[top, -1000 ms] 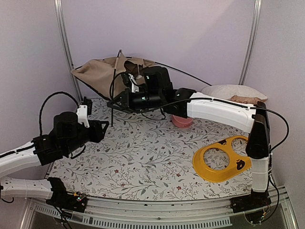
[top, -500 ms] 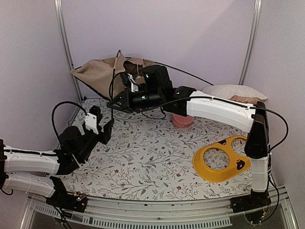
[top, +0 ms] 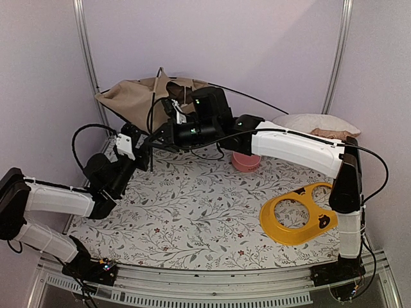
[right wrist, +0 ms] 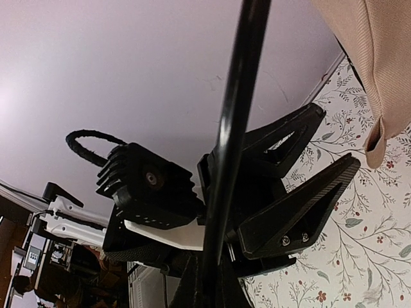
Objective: Set up the pet tent
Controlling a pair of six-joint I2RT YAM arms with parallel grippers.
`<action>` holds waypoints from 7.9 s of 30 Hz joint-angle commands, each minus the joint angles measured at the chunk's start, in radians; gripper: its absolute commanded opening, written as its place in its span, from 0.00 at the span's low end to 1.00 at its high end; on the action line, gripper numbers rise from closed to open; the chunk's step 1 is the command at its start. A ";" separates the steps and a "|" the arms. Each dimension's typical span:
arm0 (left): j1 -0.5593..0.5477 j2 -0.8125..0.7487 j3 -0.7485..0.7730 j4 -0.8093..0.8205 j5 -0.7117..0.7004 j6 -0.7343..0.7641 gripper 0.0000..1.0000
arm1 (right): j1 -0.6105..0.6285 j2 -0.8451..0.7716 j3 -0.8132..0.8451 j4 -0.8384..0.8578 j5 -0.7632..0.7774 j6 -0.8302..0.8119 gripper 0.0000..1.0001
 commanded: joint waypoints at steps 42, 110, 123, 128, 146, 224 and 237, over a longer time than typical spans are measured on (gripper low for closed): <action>-0.076 0.043 -0.043 0.033 0.036 -0.095 0.00 | -0.042 0.044 0.095 0.020 0.092 -0.066 0.00; -0.757 -0.263 -0.225 -0.457 -0.401 -0.370 0.00 | -0.056 0.098 -0.002 0.332 0.239 -0.055 0.00; -0.757 -0.340 -0.211 -0.486 -0.384 -0.362 0.00 | -0.054 0.099 -0.017 0.339 0.247 -0.055 0.00; -0.757 -0.325 -0.201 -0.487 -0.381 -0.358 0.00 | -0.053 0.100 -0.017 0.341 0.242 -0.052 0.00; -0.723 -0.401 -0.219 -0.461 -0.373 -0.374 0.00 | -0.029 0.099 -0.049 0.338 0.247 -0.058 0.00; -0.539 -0.496 -0.071 -0.671 -0.338 -0.410 0.05 | 0.061 0.006 -0.230 0.223 0.393 -0.243 0.00; -0.535 -0.552 -0.069 -0.711 -0.385 -0.432 0.26 | 0.067 0.018 -0.214 0.213 0.377 -0.249 0.00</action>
